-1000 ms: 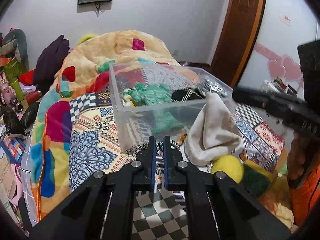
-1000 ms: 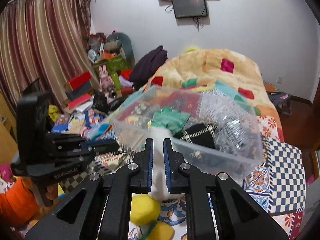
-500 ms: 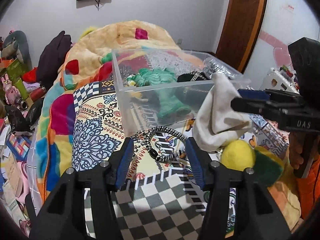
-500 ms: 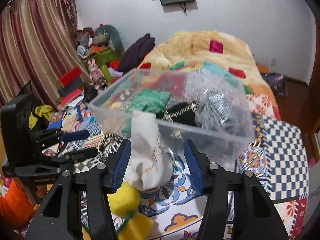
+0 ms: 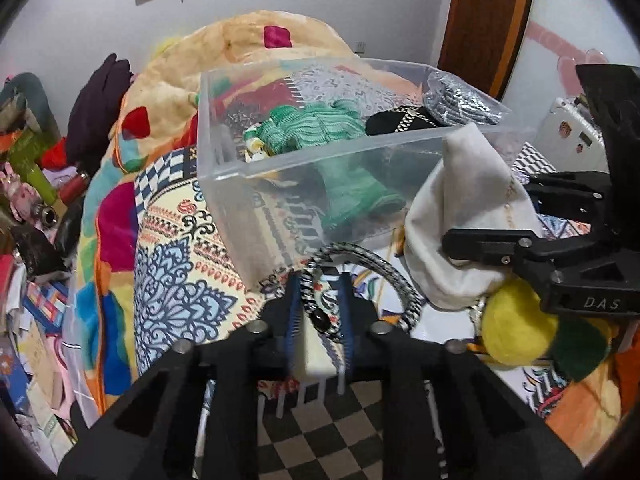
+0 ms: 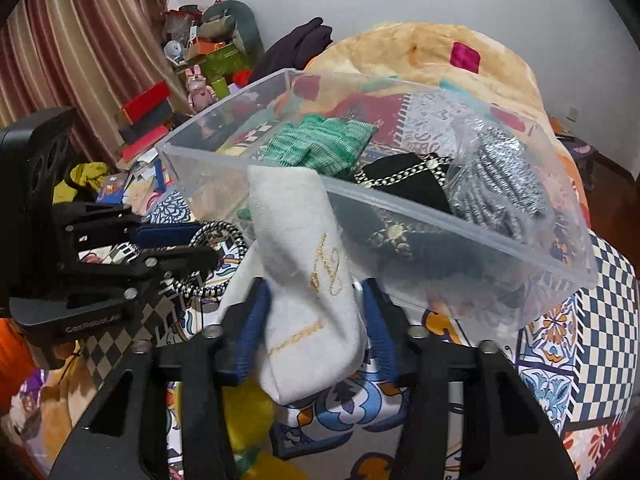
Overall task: Organize soft objects
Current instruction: 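Lift the cloth into the box with the right tool while the left tool drops the cord in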
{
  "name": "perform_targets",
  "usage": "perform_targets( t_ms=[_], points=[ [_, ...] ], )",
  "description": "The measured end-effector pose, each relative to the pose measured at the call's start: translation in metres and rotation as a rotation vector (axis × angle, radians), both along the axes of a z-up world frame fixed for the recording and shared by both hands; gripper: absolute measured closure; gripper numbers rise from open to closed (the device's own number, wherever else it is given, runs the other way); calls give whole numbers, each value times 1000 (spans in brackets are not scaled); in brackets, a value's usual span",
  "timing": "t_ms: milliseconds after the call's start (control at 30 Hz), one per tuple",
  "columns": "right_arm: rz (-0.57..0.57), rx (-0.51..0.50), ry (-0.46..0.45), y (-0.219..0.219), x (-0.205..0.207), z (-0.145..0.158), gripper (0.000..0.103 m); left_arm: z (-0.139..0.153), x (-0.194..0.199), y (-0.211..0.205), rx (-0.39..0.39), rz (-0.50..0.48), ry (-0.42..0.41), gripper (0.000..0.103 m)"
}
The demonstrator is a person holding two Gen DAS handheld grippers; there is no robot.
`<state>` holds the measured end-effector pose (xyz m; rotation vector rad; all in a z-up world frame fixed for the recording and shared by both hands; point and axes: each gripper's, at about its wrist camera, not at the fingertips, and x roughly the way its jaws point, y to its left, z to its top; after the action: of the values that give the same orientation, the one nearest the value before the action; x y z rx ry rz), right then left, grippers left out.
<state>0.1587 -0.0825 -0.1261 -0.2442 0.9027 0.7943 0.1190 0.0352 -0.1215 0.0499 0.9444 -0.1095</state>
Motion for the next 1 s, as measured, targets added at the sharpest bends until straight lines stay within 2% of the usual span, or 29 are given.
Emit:
perform_targets(
  t_ms=[67,233,600,767,1000],
  points=[
    [-4,-8,-20,1,-3,0,82,0,0,1,-7,-1,-4,96],
    [-14,-6,-81,-1,-12,6,87,4,-10,1,-29,-7,-32,97],
    [-39,96,-192,-15,-23,52,88,54,-31,9,-90,24,-197,97],
    [-78,150,-255,-22,-23,75,88,75,-27,10,-100,38,-266,97],
    [-163,201,-297,-26,-7,92,88,86,-10,13,-88,67,-320,97]
  ],
)
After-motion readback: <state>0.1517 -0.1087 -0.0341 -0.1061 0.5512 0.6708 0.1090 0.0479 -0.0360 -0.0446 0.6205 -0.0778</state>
